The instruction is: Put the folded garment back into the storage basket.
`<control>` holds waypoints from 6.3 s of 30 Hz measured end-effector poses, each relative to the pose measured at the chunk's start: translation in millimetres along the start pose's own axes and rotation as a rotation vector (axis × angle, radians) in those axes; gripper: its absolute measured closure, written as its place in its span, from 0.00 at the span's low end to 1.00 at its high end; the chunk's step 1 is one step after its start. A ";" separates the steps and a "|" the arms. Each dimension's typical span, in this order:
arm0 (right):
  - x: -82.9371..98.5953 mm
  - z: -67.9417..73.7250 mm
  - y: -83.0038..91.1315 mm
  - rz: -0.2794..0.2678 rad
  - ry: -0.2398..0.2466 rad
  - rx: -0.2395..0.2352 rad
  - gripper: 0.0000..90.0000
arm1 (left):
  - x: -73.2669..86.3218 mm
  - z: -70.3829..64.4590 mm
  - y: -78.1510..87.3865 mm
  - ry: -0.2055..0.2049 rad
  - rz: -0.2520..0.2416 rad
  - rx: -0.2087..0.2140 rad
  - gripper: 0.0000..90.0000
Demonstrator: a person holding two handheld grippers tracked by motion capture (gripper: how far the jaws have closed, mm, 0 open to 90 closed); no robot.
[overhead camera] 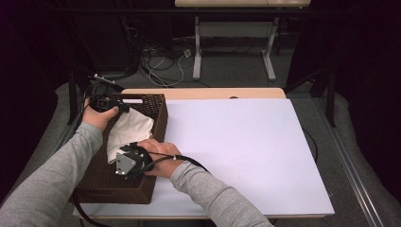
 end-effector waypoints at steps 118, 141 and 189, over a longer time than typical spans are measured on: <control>85.2 -42.4 83.3 0.008 -0.613 -0.182 0.03 | 21.8 -49.2 17.3 -0.029 -0.154 -0.026 0.00; 127.4 -54.6 119.3 0.052 -0.734 -0.168 0.00 | 41.5 -127.2 12.3 -0.179 -0.200 0.057 0.00; 319.0 10.4 218.3 0.170 -1.109 0.101 0.00 | 109.7 -239.1 -88.5 -0.359 -0.237 0.264 0.00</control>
Point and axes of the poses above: each handheld gripper's, and its own axes: y roughly backward along the jaws, x roughly out of its underside, z roughly to its left, the point moved 10 cm from there along -y, roughly forward along the jaws, and after that the axes turned 9 degrees about z, right-handed, at the moved point
